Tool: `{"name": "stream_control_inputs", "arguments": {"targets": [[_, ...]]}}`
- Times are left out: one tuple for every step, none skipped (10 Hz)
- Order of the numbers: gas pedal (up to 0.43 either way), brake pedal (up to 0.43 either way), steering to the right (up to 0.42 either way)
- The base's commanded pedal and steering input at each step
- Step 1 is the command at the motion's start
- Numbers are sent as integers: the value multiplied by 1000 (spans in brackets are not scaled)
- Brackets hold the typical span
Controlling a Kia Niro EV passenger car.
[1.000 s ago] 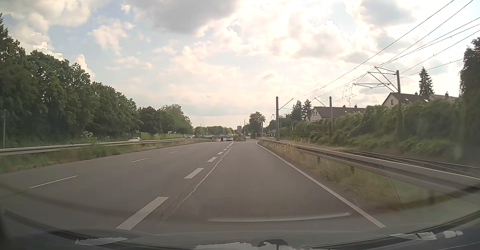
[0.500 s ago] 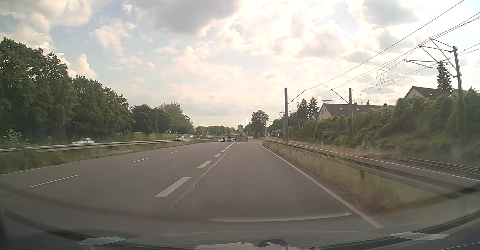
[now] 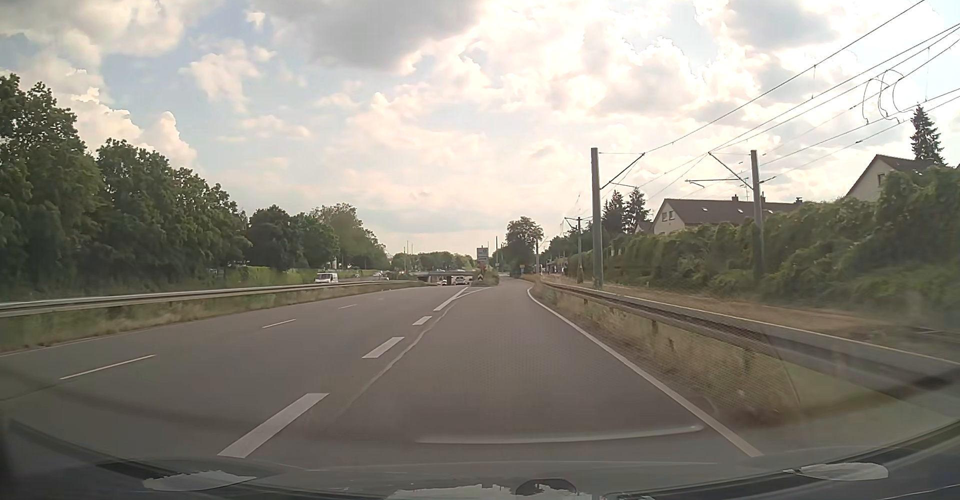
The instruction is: Follow the waypoints while adhering to traffic rules and regulations
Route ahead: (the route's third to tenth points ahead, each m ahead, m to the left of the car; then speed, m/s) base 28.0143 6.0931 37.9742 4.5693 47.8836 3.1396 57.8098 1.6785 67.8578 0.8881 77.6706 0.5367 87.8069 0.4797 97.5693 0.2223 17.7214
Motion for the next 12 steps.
{"name": "stream_control_inputs", "arguments": {"targets": [[67,0,0],[67,0,1],[67,0,2],[67,0,2],[67,0,2],[67,0,3],[67,0,3],[67,0,3],[67,0,3],[67,0,3],[67,0,3],[67,0,4]]}}
